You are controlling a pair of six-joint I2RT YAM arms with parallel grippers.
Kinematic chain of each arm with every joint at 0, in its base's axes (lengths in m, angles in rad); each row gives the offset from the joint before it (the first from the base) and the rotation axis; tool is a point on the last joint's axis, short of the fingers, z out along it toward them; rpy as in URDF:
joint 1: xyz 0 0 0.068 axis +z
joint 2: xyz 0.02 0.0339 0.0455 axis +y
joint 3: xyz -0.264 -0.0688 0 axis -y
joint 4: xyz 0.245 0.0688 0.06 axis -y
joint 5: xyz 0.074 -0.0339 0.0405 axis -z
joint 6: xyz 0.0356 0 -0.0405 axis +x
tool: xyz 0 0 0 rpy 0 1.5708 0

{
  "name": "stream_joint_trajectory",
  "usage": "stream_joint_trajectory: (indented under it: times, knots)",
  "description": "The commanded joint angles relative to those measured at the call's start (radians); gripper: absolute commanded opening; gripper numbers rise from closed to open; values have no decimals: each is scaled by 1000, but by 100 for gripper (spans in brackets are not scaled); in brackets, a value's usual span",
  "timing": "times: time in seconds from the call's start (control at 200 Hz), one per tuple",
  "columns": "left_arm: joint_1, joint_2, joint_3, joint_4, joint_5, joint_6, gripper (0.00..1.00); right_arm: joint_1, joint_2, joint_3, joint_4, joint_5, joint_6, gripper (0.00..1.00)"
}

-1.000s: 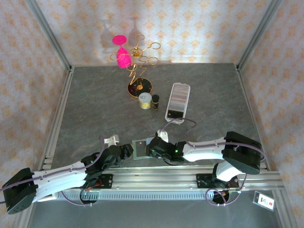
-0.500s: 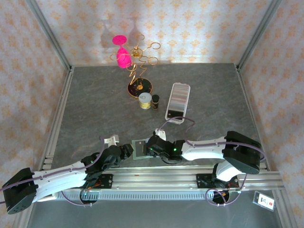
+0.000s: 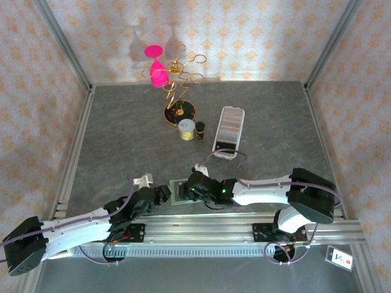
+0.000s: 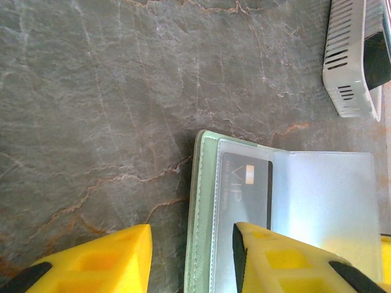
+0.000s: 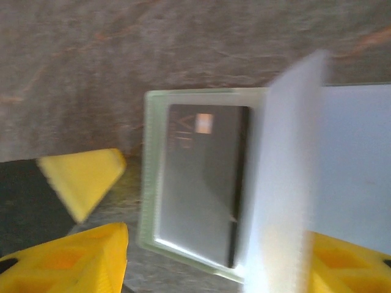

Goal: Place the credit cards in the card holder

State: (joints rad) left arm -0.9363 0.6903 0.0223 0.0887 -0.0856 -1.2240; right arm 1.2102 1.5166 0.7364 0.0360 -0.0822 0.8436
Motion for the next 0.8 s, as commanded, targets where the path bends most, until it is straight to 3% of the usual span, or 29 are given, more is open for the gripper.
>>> stream_joint_trajectory:
  times: [0.0, 0.28, 0.486, 0.651, 0.796]
  knots:
    - [-8, -24, -36, -72, -2, -13, 38, 6, 38, 53, 102, -44, -14, 62]
    - [-8, -88, -10, -153, -47, -25, 36, 6, 150, 72, 186, -85, 12, 63]
    - [-8, -110, 2, -178, -57, -20, 32, 6, 103, 69, 180, -61, -2, 63]
    - [-8, -117, 21, -197, -42, -2, 31, -36, -19, 84, 119, -6, -135, 62]
    - [-7, -123, 39, -200, -33, 27, 31, -166, -154, 81, 71, -35, -329, 59]
